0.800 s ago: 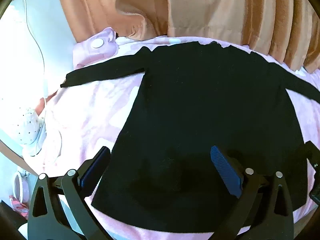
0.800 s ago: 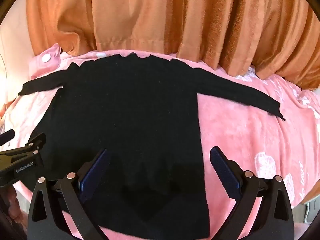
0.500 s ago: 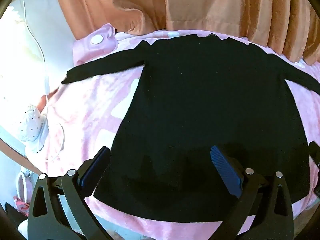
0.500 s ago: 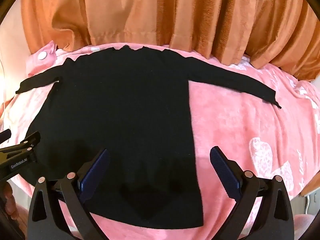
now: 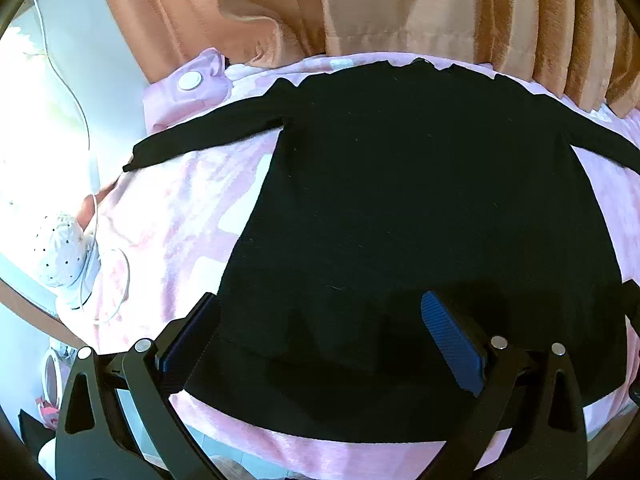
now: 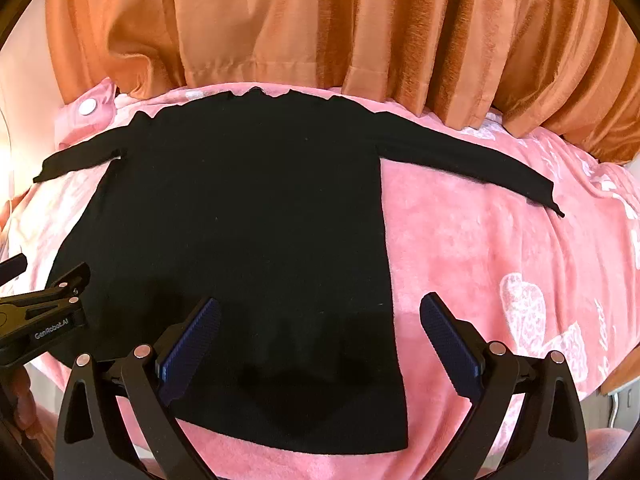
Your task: Fold small clothes
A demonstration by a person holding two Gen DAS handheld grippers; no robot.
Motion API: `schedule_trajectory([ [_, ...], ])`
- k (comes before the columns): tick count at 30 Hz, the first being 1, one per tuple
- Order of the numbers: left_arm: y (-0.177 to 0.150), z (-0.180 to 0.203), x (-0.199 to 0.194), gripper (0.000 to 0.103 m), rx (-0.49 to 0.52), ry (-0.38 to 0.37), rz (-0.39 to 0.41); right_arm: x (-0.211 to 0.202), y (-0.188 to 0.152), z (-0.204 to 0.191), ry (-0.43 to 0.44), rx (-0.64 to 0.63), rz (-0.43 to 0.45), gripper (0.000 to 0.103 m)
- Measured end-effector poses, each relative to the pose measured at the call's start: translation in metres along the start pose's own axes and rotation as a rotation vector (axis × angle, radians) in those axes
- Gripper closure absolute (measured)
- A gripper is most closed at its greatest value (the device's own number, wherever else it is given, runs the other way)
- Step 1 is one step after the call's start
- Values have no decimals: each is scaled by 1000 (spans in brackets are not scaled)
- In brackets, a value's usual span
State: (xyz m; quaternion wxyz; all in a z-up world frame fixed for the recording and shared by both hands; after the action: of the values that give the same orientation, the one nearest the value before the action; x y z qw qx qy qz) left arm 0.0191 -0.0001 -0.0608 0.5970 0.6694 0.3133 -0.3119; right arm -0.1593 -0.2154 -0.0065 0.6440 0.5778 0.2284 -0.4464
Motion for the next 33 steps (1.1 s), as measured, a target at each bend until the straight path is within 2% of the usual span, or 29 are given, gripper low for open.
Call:
schedule_trajectory([
  [33, 1, 1, -2, 5, 11, 20, 3, -2, 3, -4, -10, -17, 0, 5],
])
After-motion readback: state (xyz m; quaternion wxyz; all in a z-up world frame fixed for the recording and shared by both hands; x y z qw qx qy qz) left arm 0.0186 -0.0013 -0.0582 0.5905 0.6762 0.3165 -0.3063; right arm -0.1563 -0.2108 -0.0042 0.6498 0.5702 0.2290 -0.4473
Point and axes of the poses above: each gripper's, at about its wrist camera, not at the fingertips, and x roughly the way its jaws point, z to its right, y to its top, the point moved 6 cm from there along x, roughly the way its jaws point, and after that the axes turned 11 degrees about -x, right-handed, at the moved point
